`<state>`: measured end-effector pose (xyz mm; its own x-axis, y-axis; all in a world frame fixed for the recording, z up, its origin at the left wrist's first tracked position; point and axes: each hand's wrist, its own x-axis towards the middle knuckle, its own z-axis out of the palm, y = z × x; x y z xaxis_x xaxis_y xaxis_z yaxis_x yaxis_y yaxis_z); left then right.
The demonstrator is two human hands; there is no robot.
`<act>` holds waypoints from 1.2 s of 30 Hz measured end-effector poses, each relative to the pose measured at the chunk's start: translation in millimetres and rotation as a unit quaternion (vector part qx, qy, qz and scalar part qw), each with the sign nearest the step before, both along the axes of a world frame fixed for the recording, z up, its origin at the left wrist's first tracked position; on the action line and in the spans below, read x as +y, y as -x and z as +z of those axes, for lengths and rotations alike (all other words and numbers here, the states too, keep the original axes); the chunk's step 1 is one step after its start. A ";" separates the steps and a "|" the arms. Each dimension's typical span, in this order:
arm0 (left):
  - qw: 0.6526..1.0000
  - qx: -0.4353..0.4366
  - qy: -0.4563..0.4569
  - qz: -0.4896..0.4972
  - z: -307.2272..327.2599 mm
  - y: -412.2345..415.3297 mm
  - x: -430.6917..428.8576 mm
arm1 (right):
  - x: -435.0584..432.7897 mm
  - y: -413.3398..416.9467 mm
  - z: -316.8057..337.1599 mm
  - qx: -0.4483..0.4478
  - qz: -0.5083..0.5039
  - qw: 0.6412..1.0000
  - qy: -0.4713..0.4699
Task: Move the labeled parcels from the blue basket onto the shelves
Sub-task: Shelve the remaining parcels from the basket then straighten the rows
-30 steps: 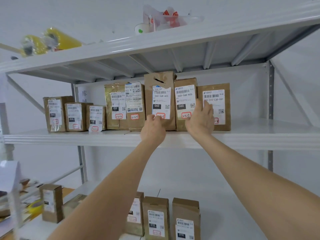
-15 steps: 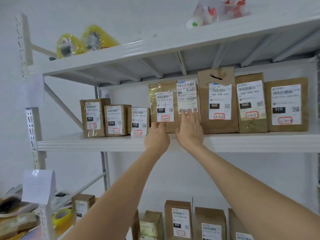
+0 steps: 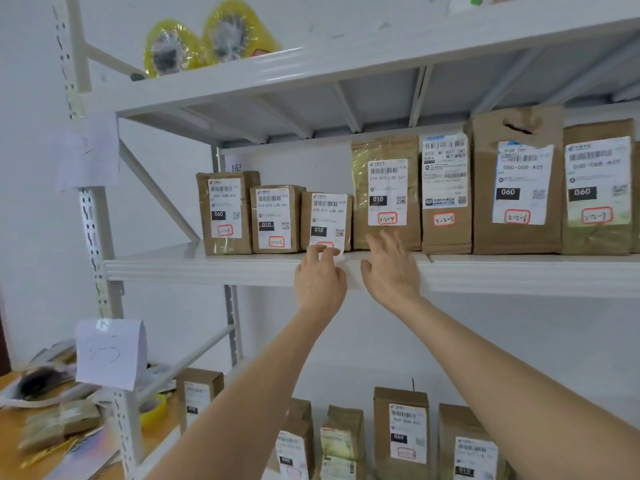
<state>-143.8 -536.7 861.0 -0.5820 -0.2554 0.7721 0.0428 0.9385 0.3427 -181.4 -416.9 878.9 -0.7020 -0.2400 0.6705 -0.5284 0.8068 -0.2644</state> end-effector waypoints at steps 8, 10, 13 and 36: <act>0.998 -0.009 -0.052 0.022 -27.2 -25.6 -26.7 | -25.9 -22.5 -16.5 0.085 0.025 0.996 -0.017; 0.998 -0.007 -0.056 0.020 -29.3 -30.4 -36.6 | -34.8 -32.1 -20.1 0.095 0.037 0.995 -0.014; 0.998 -0.017 -0.052 0.015 -41.5 -35.7 -51.7 | -52.4 -47.4 -36.9 0.122 0.056 0.991 0.007; 0.945 -0.311 -0.078 -0.066 -264.6 -22.3 -275.3 | -223.6 -41.9 -286.9 -0.267 -0.103 0.956 -0.065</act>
